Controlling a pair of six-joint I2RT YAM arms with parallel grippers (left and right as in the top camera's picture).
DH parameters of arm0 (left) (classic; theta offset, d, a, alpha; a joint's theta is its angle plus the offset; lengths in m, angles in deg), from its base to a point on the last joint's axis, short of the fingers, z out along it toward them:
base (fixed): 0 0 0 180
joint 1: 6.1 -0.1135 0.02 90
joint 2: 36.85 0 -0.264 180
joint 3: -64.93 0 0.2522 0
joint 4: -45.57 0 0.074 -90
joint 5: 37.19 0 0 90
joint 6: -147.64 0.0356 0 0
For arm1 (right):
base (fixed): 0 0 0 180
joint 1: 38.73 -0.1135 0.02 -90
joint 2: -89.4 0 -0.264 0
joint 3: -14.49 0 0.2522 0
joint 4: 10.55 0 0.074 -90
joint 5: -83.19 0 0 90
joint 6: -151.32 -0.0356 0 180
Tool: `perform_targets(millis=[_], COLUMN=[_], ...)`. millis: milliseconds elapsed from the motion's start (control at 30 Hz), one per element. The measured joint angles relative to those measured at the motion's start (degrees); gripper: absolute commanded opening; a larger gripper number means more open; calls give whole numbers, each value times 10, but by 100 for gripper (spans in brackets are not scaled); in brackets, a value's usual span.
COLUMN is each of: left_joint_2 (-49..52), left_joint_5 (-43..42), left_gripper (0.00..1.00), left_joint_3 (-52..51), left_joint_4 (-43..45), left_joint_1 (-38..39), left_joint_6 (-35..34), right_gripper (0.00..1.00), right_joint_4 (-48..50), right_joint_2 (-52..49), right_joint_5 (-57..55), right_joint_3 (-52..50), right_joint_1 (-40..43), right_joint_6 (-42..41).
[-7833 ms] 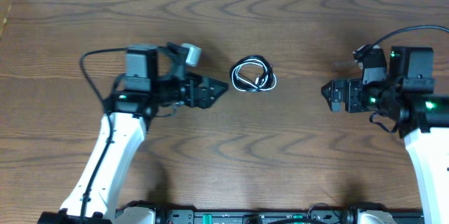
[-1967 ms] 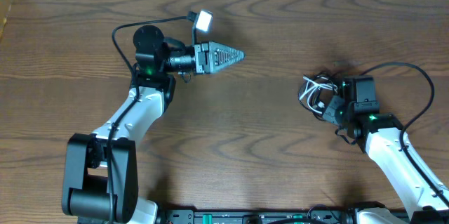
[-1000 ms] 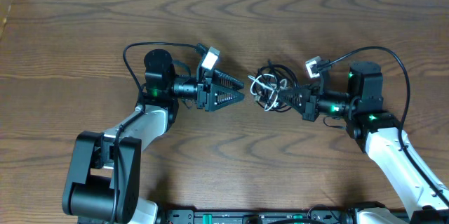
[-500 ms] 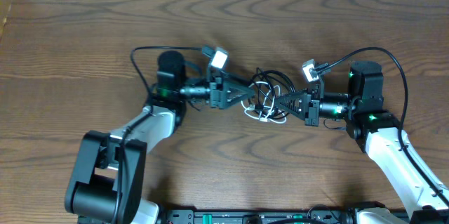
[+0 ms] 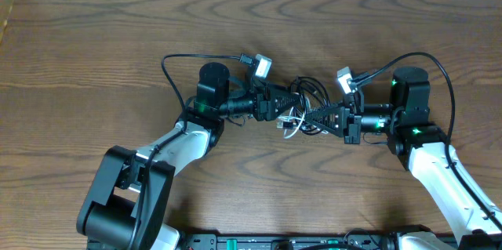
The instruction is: Untangle cables
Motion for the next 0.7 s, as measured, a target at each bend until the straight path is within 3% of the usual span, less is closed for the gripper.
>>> perform_targets(millis=[33, 67, 467, 600, 700], left_joint_2=[0, 0, -1, -1, -1], left_joint_5=[5, 8, 26, -8, -36], left_gripper=[10, 8, 7, 8, 8], left_joint_3=[0, -1, 0, -1, -1], left_joint_4=[-7, -12, -48, -50, -51], left_joint_1=[0, 0, -8, -45, -85], left_joint_6=[3, 4, 12, 8, -5], right_gripper=[1, 1, 1, 1, 1], right_joint_4=[0, 0, -21, -106, -212], right_joint_2=[0, 0, 0, 0, 1], right_joint_5=[2, 2, -29, -118, -254], right_joint_3=[0, 0, 0, 4, 6], right_joint_1=[0, 0, 3, 6, 6], right_joint_6=[0, 0, 0, 3, -14])
